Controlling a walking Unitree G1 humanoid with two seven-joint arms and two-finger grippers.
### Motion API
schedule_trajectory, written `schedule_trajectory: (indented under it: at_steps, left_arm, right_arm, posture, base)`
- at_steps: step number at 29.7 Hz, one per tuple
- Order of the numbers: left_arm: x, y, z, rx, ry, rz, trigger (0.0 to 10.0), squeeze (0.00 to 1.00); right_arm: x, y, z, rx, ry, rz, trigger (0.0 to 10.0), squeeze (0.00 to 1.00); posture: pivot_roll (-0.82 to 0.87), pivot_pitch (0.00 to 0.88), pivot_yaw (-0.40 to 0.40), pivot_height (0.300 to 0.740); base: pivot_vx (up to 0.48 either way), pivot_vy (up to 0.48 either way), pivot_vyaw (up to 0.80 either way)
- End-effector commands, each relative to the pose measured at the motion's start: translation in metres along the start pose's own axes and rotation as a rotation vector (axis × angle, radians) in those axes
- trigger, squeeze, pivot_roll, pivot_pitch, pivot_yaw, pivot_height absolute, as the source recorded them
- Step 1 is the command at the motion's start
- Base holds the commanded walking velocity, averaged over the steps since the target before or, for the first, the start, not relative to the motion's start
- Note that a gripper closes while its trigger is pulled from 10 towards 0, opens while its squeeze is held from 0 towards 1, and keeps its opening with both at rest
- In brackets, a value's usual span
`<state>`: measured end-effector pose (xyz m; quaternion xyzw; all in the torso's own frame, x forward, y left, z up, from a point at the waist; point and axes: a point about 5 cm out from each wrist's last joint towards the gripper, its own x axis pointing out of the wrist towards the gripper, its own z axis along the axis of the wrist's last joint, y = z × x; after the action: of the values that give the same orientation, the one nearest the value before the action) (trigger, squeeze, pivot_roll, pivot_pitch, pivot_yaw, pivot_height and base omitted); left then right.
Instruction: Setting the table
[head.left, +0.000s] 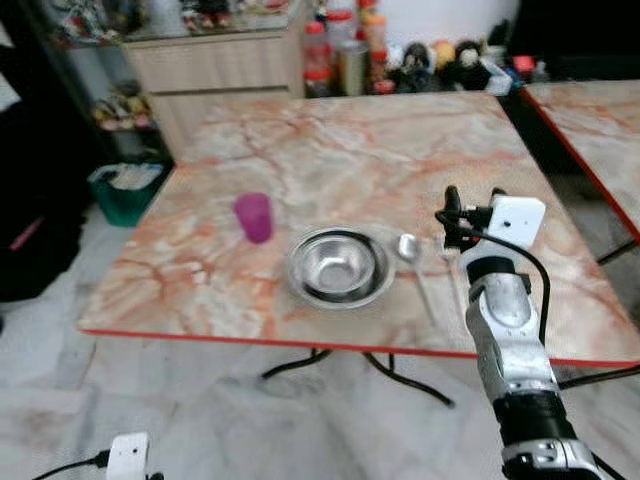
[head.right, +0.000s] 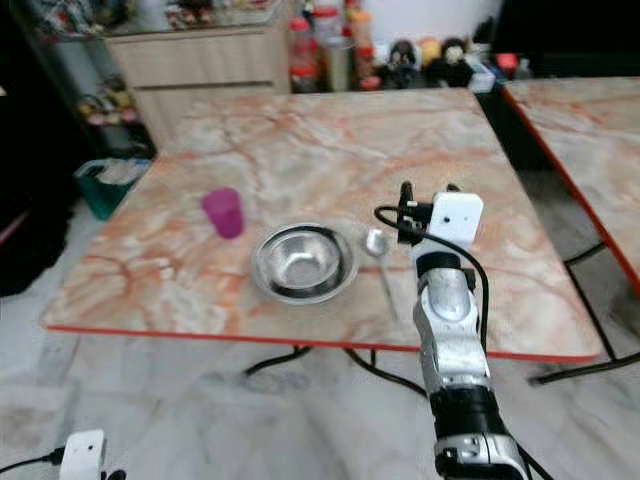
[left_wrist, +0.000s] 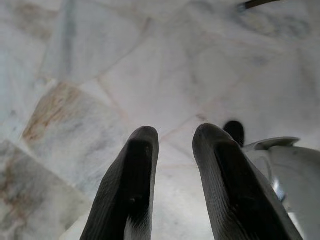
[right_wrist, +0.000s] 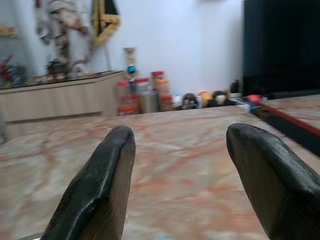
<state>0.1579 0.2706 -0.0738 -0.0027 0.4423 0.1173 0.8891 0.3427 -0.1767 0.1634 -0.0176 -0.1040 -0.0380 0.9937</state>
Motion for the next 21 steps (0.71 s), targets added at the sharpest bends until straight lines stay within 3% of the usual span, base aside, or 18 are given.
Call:
schedule_trajectory:
  at_steps: [1,16,21]
  left_arm:
    - [-0.003,0.011,-0.009,-0.009,0.033,0.026,10.0,0.00]
    - [-0.002,0.008,-0.004,0.010,0.031,0.016,10.0,0.00]
    - [0.002,-0.008,0.003,0.013,0.010,-0.006,10.0,0.00]
  right_arm:
    - [-0.001,0.008,0.003,0.004,-0.007,0.022,10.0,0.00]
    - [-0.003,0.009,0.003,-0.007,0.004,0.002,10.0,0.00]
    - [-0.003,0.015,0.004,0.007,0.001,0.018,10.0,0.00]
  posture:
    - [-0.07,0.059,0.088,0.740]
    - [-0.05,0.029,0.088,0.740]
    - [-0.04,0.015,0.082,0.740]
  base:
    - [0.000,0.480,0.00]
    - [0.000,0.480,0.00]
    - [0.000,0.480,0.00]
